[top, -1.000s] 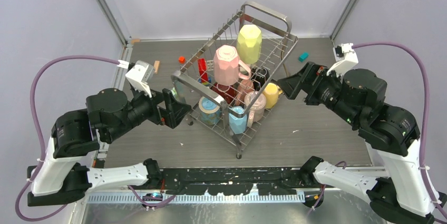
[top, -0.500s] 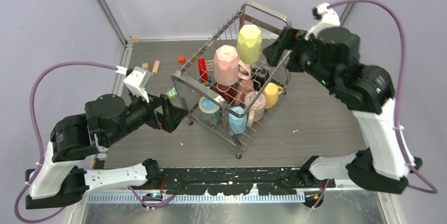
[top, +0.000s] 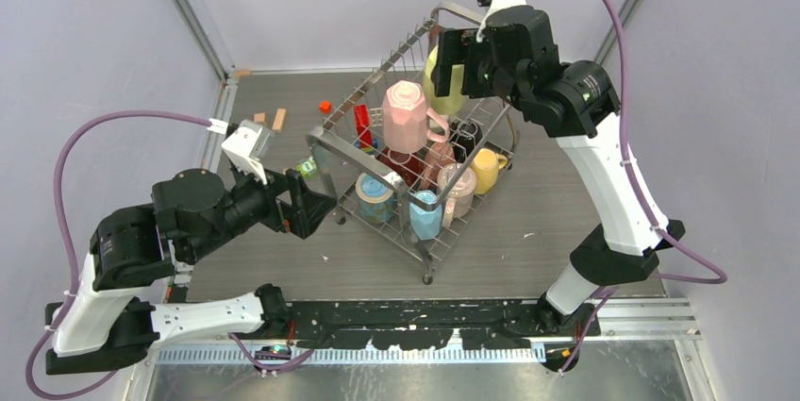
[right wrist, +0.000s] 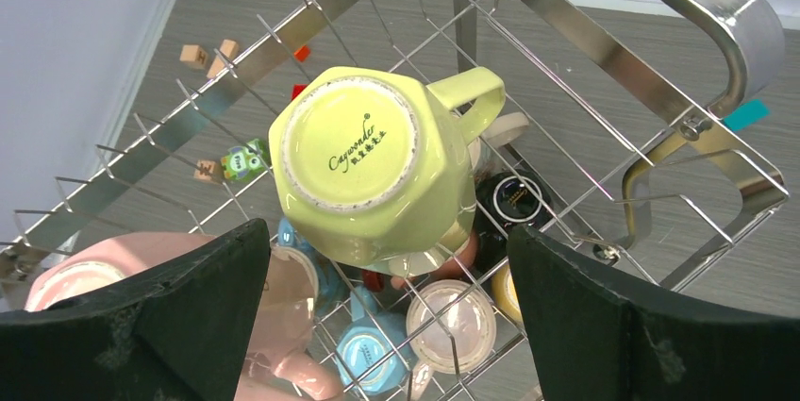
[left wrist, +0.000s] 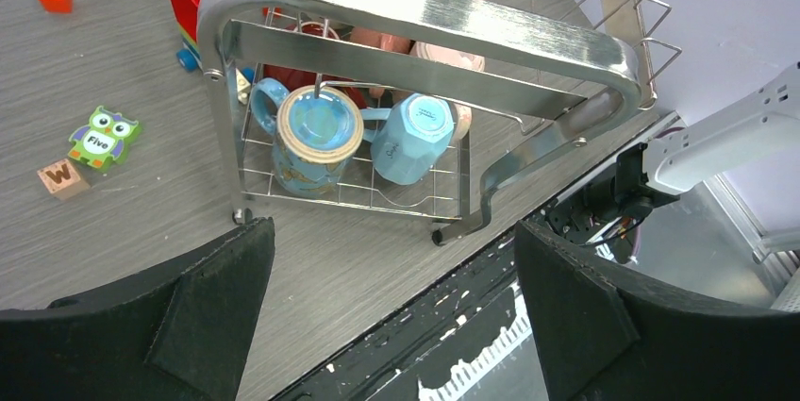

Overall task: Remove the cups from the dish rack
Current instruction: Unload the cup from the dish rack.

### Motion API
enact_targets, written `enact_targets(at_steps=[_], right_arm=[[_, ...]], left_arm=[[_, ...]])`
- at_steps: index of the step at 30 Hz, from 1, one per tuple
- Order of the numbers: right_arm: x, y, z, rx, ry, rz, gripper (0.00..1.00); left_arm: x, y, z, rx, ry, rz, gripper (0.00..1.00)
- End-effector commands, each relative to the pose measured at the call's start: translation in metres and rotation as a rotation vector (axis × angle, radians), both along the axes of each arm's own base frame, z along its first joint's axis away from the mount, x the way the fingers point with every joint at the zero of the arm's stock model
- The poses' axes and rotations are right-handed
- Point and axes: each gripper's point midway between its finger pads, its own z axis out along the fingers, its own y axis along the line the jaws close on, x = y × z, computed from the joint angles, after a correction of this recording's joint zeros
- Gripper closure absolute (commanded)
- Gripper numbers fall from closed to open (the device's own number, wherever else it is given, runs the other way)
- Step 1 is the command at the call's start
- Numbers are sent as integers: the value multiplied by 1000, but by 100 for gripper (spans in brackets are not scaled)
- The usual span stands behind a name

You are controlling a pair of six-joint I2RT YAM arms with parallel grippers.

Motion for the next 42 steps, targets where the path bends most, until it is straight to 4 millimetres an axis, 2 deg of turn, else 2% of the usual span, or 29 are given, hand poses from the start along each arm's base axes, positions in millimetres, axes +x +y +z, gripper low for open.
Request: enact_targets(at_steps=[1, 18, 25, 29, 33, 35, 39, 42], right_arm=[[-2, -2, 12, -37, -51, 35, 0], [23, 21, -7, -137, -78, 103, 0], [30, 23, -19, -161, -65, 88, 1], [35, 26, -24, -175, -69, 88, 4], [39, 26, -24, -179, -73, 76, 11], [40, 24, -21, -177, -83, 59, 20], [39, 16, -10, -157, -110, 27, 45], [36, 9, 3, -130, -135, -2, 58]], left_arm=[[-1, -1, 4, -23, 3, -6, 0], [-1, -10, 0, -23, 27, -16, 0], [-2, -11, 1, -38, 32, -15, 0], [-2, -12, 0, -40, 33, -14, 0], [-1, -13, 0, -46, 35, -11, 0], [0, -13, 0, -51, 35, -6, 0], [0, -16, 1, -79, 34, -5, 0], [0, -23, 3, -116, 36, -16, 0]])
